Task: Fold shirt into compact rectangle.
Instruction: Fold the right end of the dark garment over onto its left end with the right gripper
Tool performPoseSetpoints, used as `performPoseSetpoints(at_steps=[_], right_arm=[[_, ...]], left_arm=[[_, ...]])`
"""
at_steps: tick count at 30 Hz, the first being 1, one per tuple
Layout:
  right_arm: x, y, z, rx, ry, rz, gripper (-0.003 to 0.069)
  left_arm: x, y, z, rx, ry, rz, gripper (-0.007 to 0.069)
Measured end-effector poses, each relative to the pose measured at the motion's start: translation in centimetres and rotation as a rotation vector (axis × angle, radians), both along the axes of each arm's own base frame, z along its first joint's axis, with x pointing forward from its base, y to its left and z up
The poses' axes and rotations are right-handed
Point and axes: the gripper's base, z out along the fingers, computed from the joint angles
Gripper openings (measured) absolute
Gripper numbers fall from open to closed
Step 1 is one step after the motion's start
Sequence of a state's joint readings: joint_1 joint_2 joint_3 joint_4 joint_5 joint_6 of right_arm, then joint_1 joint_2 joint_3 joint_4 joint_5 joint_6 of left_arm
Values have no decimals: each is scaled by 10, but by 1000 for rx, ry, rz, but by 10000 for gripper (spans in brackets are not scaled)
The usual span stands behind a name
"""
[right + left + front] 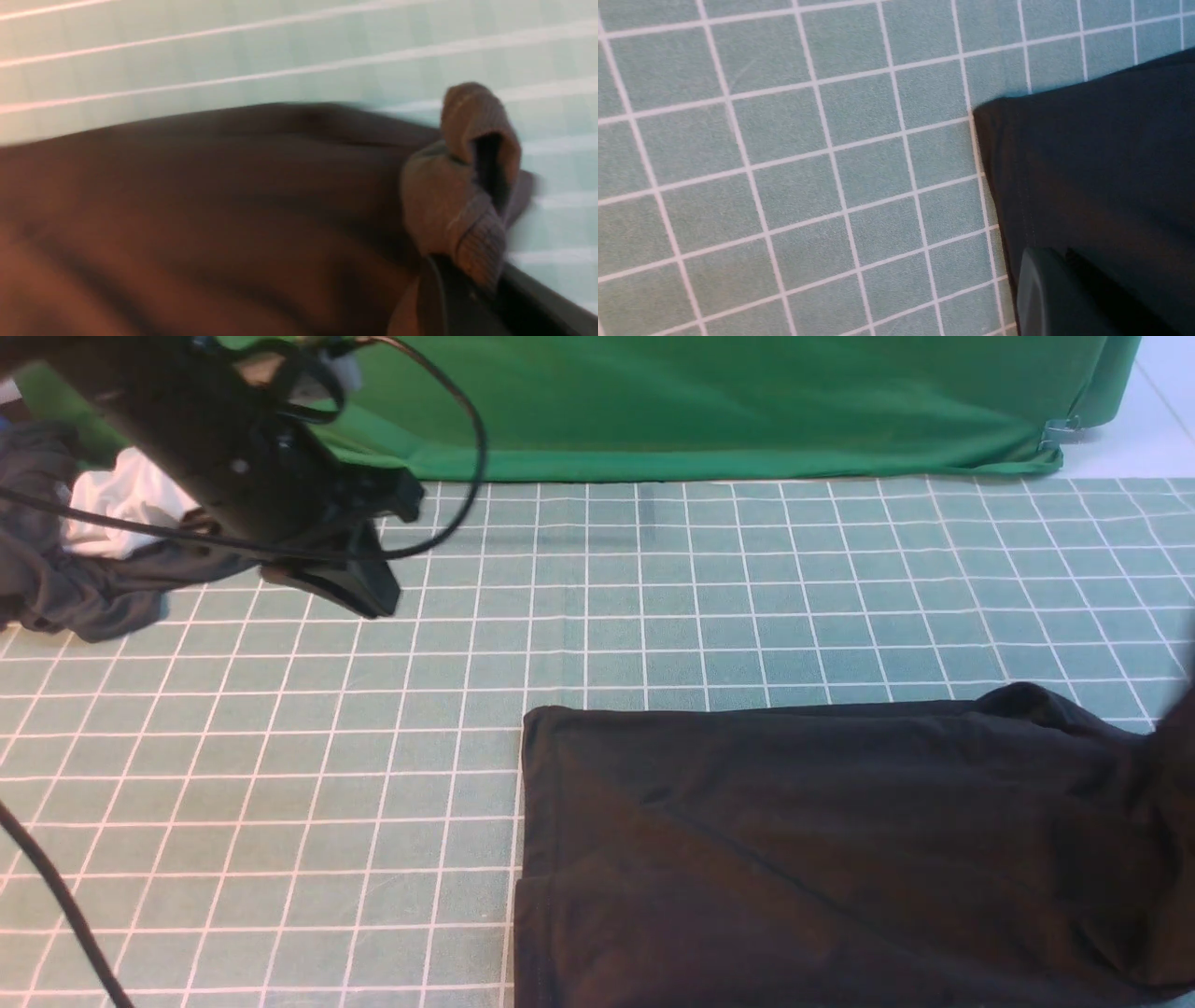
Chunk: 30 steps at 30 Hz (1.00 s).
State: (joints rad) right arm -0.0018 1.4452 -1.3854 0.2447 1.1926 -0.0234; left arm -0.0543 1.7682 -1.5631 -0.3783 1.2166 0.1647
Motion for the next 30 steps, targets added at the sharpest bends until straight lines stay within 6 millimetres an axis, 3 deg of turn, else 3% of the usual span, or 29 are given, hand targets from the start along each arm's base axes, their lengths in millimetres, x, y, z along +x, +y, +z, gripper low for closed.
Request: performPoseSetpoints(at_steps=[2, 3, 4, 9, 12, 13, 16, 20, 25, 26, 27, 28, 30], right_arm=[[-2, 39, 2, 48, -28, 90, 43], [-2, 43, 2, 56, -28, 93, 43], [-6, 77, 2, 83, -51, 163, 43], [-17, 151, -9, 148, -73, 295, 43], [-26, 199, -30, 166, -37, 377, 43], [-28, 201, -30, 168, -39, 383, 43], [-35, 238, -60, 155, 15, 444, 43], [-38, 274, -96, 139, 33, 492, 46], [-37, 293, -122, 145, 34, 492, 105], [-36, 296, -125, 150, 35, 487, 170], [-37, 296, -126, 150, 36, 487, 181], [-37, 296, -126, 153, 38, 486, 310], [-37, 293, -121, 150, 41, 491, 432]], left_arm=[[1, 4, 0, 2, -4, 1, 11], [1, 4, 0, 1, -4, 2, 11], [1, 5, 0, 0, -6, -1, 11], [1, 4, 0, -9, -8, -3, 11], [1, 4, 0, -8, -11, -4, 11], [1, 4, 0, -8, -11, -4, 11], [1, 4, 0, -8, -11, -4, 11], [1, 4, 0, -7, -11, -4, 12], [1, 4, 1, -8, -12, -4, 12], [1, 4, 1, -8, -12, -4, 12], [1, 4, 1, -8, -12, -4, 12], [1, 4, 1, -8, -12, -4, 12], [1, 4, 1, -8, -13, -4, 12]])
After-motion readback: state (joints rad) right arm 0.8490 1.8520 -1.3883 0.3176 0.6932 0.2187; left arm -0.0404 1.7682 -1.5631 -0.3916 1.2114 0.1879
